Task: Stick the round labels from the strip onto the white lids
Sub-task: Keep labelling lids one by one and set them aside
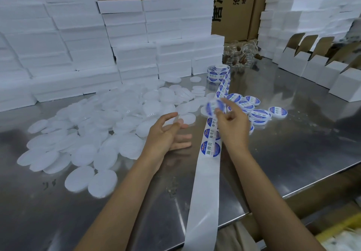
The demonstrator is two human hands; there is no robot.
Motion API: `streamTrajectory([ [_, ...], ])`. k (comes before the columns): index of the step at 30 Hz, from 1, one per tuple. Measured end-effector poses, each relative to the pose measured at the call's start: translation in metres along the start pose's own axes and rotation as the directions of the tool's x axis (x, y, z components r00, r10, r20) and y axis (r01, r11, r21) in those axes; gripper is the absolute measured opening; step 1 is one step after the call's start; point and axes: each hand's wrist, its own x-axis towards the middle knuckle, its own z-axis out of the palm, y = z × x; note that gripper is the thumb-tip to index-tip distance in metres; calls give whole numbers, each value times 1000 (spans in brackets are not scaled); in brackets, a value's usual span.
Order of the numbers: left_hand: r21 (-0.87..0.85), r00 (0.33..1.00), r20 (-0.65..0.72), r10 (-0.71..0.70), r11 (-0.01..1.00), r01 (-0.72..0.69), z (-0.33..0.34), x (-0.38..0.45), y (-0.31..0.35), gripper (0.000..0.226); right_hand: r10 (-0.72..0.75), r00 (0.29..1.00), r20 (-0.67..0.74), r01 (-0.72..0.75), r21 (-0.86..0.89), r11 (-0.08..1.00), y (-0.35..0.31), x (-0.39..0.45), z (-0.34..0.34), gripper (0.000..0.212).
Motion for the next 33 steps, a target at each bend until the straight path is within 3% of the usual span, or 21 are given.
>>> streamTrajectory([
  [3, 14, 1000, -7, -21, 1000, 21, -1, 1, 0, 28, 158, 962, -223, -160, 11, 987, 12, 20, -24, 34],
  [8, 47, 999, -8, -49, 998, 50, -3, 3, -2, 29, 325, 894, -307, -355, -46, 934, 21, 27, -37, 39],
  [12, 51, 998, -13, -66, 996, 67, -4, 5, -3, 28, 318, 891, -322, -355, -61, 933, 14, 23, -37, 36],
  [15, 59, 997, -49, -66, 996, 69, -5, 6, -5, 25, 172, 930, -325, -243, -191, 951, 8, 15, -32, 29],
  [17, 60, 994, -93, -54, 996, 60, -5, 8, -6, 24, -2, 970, -244, -72, -298, 952, 6, 9, -24, 24],
  [19, 61, 991, -130, -41, 997, 49, -6, 8, -7, 23, -168, 985, -38, 144, -358, 922, 6, 4, -12, 21],
  [21, 63, 988, -151, -25, 997, 35, -6, 8, -7, 23, -277, 937, 215, 343, -398, 851, 6, 3, 3, 20],
  [24, 89, 987, -162, -3, 996, 18, -5, 8, -7, 25, -257, 817, 516, 518, -461, 721, 7, 11, 22, 26],
  [26, 103, 987, -163, 3, 995, 14, -3, 8, -7, 26, -223, 787, 575, 543, -475, 693, 10, 15, 32, 25],
  [30, 115, 984, -176, -3, 993, 23, -3, 10, -7, 25, -215, 811, 545, 498, -448, 743, 12, 19, 41, 11],
  [33, 138, 984, -179, 4, 990, 21, -3, 10, -7, 25, -209, 790, 577, 519, -447, 728, 12, 18, 40, 6],
])
